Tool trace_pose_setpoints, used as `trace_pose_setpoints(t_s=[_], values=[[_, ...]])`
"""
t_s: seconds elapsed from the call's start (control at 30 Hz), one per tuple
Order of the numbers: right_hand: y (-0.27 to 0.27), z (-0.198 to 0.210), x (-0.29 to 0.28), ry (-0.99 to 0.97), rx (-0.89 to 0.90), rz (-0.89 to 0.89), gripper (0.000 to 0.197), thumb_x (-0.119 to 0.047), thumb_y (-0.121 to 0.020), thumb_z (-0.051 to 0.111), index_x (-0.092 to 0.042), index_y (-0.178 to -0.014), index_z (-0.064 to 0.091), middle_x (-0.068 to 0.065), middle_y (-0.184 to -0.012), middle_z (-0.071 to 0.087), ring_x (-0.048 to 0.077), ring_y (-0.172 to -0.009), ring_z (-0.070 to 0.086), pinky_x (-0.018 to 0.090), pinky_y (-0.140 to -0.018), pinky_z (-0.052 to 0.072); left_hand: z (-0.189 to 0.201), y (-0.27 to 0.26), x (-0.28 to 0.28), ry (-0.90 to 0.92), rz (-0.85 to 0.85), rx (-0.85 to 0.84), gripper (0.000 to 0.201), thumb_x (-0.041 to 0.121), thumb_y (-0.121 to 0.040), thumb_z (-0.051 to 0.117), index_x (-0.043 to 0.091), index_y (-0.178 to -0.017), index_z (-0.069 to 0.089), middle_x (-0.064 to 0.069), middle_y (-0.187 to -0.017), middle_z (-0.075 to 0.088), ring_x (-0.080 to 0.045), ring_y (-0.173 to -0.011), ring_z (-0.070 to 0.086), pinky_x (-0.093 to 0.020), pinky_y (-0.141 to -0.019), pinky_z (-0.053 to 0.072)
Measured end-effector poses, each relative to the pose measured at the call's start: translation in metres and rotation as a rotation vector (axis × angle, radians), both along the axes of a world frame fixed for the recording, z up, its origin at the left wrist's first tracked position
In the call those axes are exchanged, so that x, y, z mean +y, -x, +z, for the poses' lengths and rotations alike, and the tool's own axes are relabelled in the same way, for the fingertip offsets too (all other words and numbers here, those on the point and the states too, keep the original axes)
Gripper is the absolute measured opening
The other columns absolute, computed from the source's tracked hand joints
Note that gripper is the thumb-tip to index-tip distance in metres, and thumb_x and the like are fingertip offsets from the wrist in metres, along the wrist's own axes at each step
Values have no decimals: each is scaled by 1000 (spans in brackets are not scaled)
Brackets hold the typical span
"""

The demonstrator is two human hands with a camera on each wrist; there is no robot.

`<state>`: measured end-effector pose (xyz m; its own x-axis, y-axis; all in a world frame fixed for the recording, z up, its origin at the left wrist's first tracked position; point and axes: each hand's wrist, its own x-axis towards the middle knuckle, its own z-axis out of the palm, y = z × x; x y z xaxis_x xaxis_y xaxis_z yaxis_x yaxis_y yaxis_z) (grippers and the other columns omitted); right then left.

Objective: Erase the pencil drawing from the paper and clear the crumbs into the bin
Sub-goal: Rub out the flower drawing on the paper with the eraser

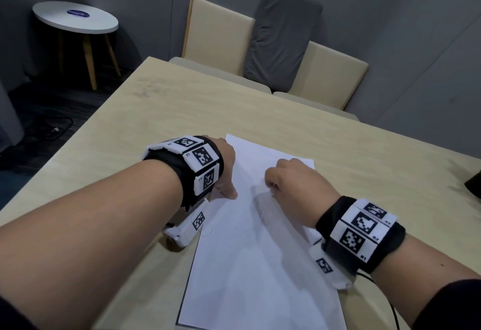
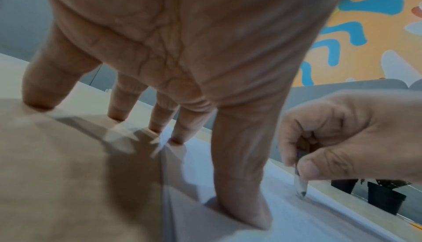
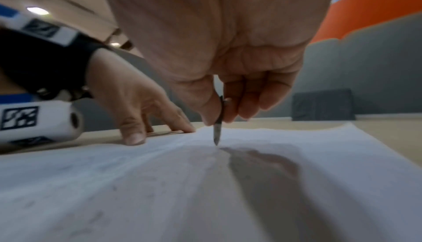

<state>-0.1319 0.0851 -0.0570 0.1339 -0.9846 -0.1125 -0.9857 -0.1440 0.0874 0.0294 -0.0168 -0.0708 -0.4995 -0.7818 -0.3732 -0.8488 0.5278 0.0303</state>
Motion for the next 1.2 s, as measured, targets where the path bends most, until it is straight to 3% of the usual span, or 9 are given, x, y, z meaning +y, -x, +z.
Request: trace_pose_setpoints(t_s=[0.07,0.17,0.47,0.6,0.67,0.73,0.83,1.07,1.2], values=[[13,3,-3,-1,-82,-85,8,-15,-92,49,-20,-87,52,-3,-88,54,23,-90,46,38,-73,44,0,0,0,-10,2,6,68,69,-70,72,17,-113,66,-3,-115,64,-27,-106,63,-30,-71,43],[24,3,-2,-37,-42,-103,12,-23,-92,53,-20,-81,48,-4,-80,54,23,-85,47,41,-73,48,1,1,-1,-12,2,7,68,68,-71,71,16,-114,67,-2,-116,65,-27,-107,63,-30,-69,42],[33,4,2,-36,49,-25,17,-34,-98,53,-26,-84,48,-5,-91,52,22,-92,46,38,-79,47,2,0,0,-20,4,0,67,68,-72,71,16,-114,67,-2,-115,65,-26,-106,63,-31,-71,44],[20,0,2,-6,-67,-35,8,-21,-94,54,-23,-86,54,-6,-95,51,20,-96,44,36,-82,45,1,0,0,-30,18,3,68,69,-69,73,17,-113,67,-2,-115,65,-25,-93,59,-30,-70,43],[14,-1,3,-13,-103,-14,9,-17,-91,54,-24,-85,54,-6,-93,52,20,-95,44,36,-82,44,2,0,0,-27,13,-2,69,69,-69,72,17,-113,66,-2,-115,64,-26,-98,62,-30,-69,43],[20,0,0,-7,-82,-58,11,-20,-91,56,-26,-82,53,-6,-92,52,21,-95,44,35,-83,43,3,0,0,-23,5,-3,68,69,-70,72,16,-113,66,-3,-115,64,-26,-101,63,-29,-69,42],[33,3,0,-25,-97,-155,15,-23,-91,56,-29,-78,54,-9,-88,52,21,-98,45,36,-86,44,3,-1,0,-31,7,0,68,69,-70,72,15,-113,67,-3,-116,65,-25,-92,58,-28,-68,40],[32,2,1,-28,-26,-141,10,-25,-94,51,-27,-87,58,-7,-92,54,21,-100,42,35,-88,41,5,0,2,-28,0,-10,68,68,-74,70,15,-116,66,-3,-120,64,-25,-106,61,-30,-70,40],[20,0,0,-1,12,-86,11,-25,-95,50,-27,-85,50,-5,-97,53,22,-100,40,34,-90,37,4,0,1,-23,4,-7,68,68,-73,71,16,-115,66,-3,-117,64,-26,-108,62,-30,-71,41]])
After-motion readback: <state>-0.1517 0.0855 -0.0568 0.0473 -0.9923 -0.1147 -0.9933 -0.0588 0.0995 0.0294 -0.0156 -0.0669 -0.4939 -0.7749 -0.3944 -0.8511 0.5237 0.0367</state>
